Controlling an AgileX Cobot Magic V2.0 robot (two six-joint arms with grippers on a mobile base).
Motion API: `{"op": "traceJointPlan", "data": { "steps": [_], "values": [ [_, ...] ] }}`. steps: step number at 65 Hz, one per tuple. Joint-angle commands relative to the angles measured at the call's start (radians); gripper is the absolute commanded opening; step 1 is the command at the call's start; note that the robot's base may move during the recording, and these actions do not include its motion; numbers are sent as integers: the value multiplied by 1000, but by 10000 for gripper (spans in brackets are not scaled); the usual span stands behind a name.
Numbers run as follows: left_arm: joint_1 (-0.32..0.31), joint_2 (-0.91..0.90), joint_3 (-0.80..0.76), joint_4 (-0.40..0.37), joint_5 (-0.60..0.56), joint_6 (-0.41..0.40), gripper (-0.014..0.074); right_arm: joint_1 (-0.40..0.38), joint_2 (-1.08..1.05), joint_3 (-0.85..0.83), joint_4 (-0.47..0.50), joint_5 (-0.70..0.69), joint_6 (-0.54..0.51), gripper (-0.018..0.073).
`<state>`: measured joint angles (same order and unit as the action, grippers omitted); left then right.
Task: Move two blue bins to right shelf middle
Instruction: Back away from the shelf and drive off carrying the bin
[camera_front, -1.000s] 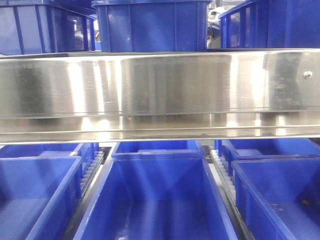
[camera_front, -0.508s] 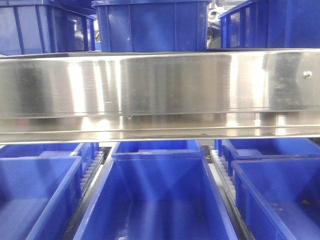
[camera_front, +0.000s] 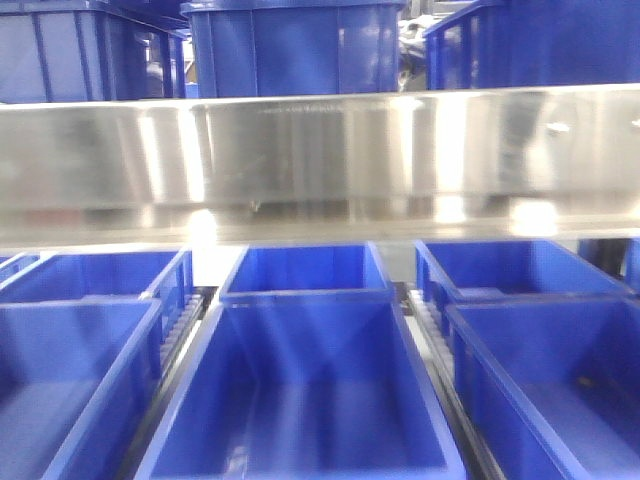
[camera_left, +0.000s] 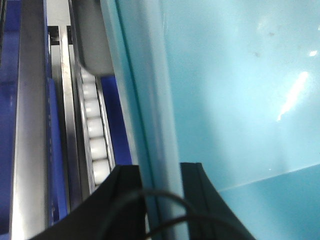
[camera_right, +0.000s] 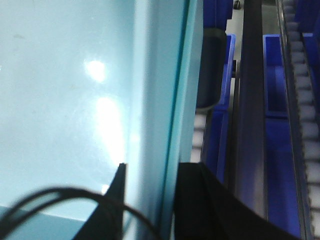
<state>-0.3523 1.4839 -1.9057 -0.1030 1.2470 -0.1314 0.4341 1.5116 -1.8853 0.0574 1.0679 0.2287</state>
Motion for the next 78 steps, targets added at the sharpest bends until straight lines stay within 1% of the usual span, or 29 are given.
{"op": "traceJointPlan", "data": {
  "steps": [1,78],
  "values": [
    [-4,-20,-17,-73,-42,26,-111,-1,-16,-20,14,-113,2,-153],
    [-4,-20,-17,-73,-42,26,-111,-1,-16,-20,14,-115,2,-153]
  ]
}}
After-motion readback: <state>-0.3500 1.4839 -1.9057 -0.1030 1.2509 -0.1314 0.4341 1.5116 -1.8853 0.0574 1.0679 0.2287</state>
